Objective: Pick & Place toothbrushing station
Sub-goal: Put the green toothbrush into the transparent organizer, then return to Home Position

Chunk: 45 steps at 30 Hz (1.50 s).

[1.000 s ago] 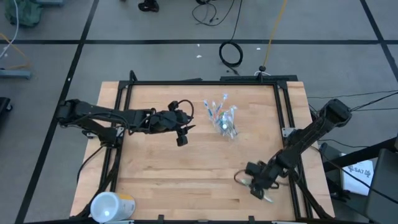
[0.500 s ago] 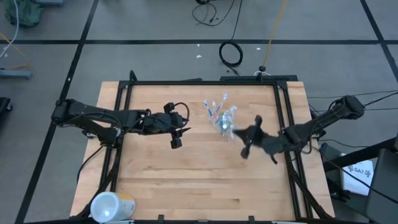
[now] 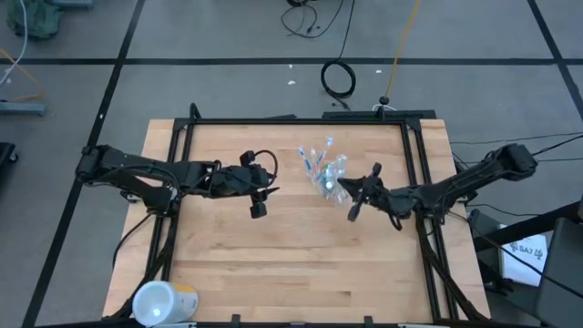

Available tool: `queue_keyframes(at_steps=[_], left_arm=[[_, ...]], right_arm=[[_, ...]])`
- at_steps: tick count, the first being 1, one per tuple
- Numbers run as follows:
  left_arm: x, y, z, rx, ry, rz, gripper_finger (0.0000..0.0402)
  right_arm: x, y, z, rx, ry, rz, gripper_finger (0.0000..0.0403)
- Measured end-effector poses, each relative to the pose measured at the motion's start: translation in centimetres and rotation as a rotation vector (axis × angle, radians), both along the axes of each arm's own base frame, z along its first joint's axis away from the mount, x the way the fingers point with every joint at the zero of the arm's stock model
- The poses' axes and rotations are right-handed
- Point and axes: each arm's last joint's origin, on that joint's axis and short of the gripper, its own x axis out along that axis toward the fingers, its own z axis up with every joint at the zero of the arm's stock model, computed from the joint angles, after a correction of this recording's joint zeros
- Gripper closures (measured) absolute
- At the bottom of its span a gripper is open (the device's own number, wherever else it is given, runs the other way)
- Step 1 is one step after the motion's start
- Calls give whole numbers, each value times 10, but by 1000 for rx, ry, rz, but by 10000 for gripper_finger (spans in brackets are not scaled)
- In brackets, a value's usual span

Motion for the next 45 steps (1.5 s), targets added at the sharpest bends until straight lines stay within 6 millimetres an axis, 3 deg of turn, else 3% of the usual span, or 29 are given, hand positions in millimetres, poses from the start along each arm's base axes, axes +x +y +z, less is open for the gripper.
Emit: queue_keyframes(at_steps=[9, 23, 28, 35, 42, 45], left_arm=[[0, 0, 0, -1, -4, -1, 238], [0, 0, 0, 28, 6, -20, 238], [-1, -2, 1, -13, -4, -10, 238], [-39, -4, 27, -81, -40, -74, 238], [-101, -8, 66, -70, -182, -185, 238], [-122, -8, 65, -54, -235, -223, 238]], right_arm=[[-24, -8, -52, -19, 3, -2, 403], [-23, -7, -72, 64, 110, 79, 401], [-24, -5, -71, 44, 124, 115, 376], [-30, -3, -55, -17, 75, 195, 315], [-52, -7, -26, -141, -12, 239, 289], [-65, -7, -17, -151, -47, 418, 287]])
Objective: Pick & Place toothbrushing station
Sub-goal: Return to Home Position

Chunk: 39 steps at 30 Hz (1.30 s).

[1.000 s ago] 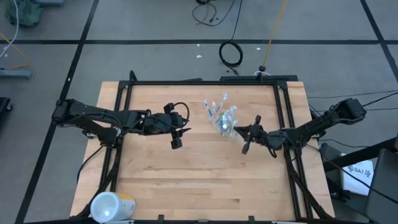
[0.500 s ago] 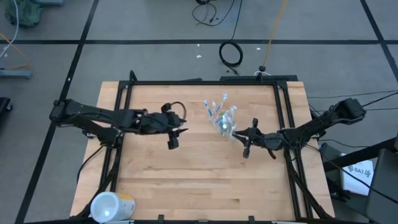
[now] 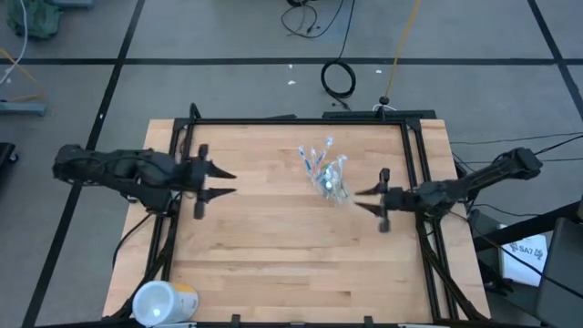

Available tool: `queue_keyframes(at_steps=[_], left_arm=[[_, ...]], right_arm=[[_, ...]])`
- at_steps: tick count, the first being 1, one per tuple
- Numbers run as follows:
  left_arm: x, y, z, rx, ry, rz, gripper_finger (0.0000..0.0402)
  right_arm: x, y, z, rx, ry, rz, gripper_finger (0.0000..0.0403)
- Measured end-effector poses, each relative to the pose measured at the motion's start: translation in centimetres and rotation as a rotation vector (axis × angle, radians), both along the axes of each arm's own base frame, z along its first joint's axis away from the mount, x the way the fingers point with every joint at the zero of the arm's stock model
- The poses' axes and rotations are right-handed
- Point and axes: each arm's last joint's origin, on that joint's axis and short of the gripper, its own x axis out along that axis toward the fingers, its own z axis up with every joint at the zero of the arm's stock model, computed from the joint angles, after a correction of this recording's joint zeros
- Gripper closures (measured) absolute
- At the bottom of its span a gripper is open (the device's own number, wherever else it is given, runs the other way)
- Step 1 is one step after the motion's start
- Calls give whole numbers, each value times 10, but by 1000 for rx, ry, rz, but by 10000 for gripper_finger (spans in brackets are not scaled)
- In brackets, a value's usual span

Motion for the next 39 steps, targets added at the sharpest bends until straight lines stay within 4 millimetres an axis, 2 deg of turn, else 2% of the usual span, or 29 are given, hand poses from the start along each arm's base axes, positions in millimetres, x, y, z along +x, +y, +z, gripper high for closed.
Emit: queue_keyframes(at_steps=[4, 10, 16, 23, 28, 39], left_arm=[[-23, 3, -13, -8, -56, -17, 238], [-46, 7, -47, 38, -141, -53, 238], [-60, 10, -80, 92, -233, -86, 238], [-67, 12, -120, 104, -300, -87, 238], [-69, 12, -141, 124, -350, -88, 238], [-61, 10, -185, 163, -405, -88, 238]], right_arm=[[-18, -1, 8, 69, -39, 171, 289], [-38, -7, 6, 90, -8, 207, 299], [-46, -8, 4, 104, 4, 275, 312], [-50, -9, 0, 58, 37, 282, 323], [-54, -7, -2, 66, 26, 389, 330], [-56, -8, -31, 68, 7, 404, 344]])
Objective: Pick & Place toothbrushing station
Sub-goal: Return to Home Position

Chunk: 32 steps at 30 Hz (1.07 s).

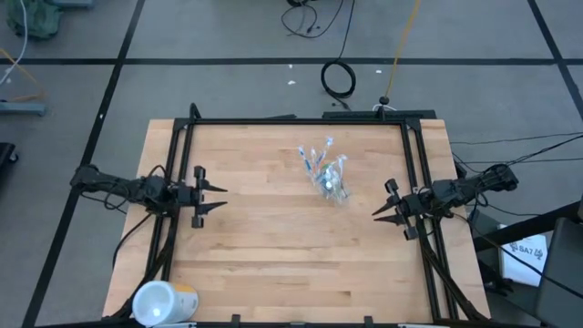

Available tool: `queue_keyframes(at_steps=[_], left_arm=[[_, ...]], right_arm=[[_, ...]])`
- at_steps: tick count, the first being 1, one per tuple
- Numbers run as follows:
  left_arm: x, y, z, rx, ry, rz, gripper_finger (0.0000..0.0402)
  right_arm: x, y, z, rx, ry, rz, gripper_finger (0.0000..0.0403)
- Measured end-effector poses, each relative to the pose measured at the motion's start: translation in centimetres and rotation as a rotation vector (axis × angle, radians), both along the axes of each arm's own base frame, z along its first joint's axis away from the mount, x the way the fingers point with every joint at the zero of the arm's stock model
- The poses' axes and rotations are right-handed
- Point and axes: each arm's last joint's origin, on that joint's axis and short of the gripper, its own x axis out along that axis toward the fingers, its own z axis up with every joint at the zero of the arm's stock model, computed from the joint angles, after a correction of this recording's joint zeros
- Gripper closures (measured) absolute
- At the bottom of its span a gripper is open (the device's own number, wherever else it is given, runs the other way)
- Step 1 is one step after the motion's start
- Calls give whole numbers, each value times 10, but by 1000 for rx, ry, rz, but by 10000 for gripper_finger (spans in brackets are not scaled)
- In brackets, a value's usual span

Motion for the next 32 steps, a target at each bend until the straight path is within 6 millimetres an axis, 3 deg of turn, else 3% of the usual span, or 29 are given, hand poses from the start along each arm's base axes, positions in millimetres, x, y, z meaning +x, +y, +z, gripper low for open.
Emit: queue_keyframes(at_steps=[6, 12, 32], left_arm=[[2, 1, -9, -1, 17, 10, 238], [2, 2, -9, -3, 17, 21, 238], [2, 2, -7, -29, 7, 19, 238]], right_arm=[[1, 0, -1, -29, -8, -15, 345], [5, -4, -10, -54, -39, -163, 344], [5, -4, -6, -72, -105, -168, 344]])
